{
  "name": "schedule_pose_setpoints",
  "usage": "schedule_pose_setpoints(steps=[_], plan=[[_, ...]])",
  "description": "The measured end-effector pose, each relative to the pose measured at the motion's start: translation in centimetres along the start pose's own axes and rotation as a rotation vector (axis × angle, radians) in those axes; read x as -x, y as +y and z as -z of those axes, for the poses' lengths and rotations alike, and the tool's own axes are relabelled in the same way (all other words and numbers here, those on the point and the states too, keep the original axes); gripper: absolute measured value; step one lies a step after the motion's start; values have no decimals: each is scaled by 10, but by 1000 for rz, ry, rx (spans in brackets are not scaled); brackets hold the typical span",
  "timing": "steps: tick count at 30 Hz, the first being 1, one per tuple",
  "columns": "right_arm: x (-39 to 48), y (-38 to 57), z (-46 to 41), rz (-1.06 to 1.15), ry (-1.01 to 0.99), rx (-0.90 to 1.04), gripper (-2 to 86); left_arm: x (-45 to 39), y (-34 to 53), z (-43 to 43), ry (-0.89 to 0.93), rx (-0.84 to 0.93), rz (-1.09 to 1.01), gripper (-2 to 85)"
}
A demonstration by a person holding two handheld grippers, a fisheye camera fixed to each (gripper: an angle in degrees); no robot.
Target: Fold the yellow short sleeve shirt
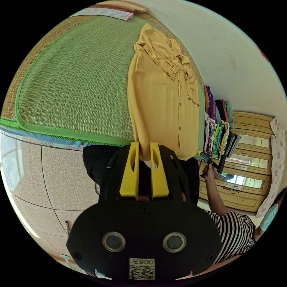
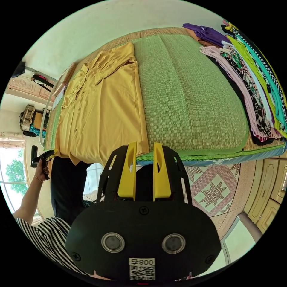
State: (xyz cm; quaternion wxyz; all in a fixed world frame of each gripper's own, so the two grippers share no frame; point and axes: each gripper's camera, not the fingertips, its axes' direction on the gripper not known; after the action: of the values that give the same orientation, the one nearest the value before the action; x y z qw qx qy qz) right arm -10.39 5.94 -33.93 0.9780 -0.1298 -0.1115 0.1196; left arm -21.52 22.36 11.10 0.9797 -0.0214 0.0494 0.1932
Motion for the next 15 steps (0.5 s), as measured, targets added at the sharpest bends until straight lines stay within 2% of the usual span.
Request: schedule_pose_setpoints(steps=[9,13,15], plan=[[11,-9,8,19,118,13,18,0,21,4,12,-22,12,9],[5,-10,12,11,83,23,14,4,35,10,55,-44,14,7],[-2,-9,13,8,-19,24,24,8,41,11,70,-53,21,7]])
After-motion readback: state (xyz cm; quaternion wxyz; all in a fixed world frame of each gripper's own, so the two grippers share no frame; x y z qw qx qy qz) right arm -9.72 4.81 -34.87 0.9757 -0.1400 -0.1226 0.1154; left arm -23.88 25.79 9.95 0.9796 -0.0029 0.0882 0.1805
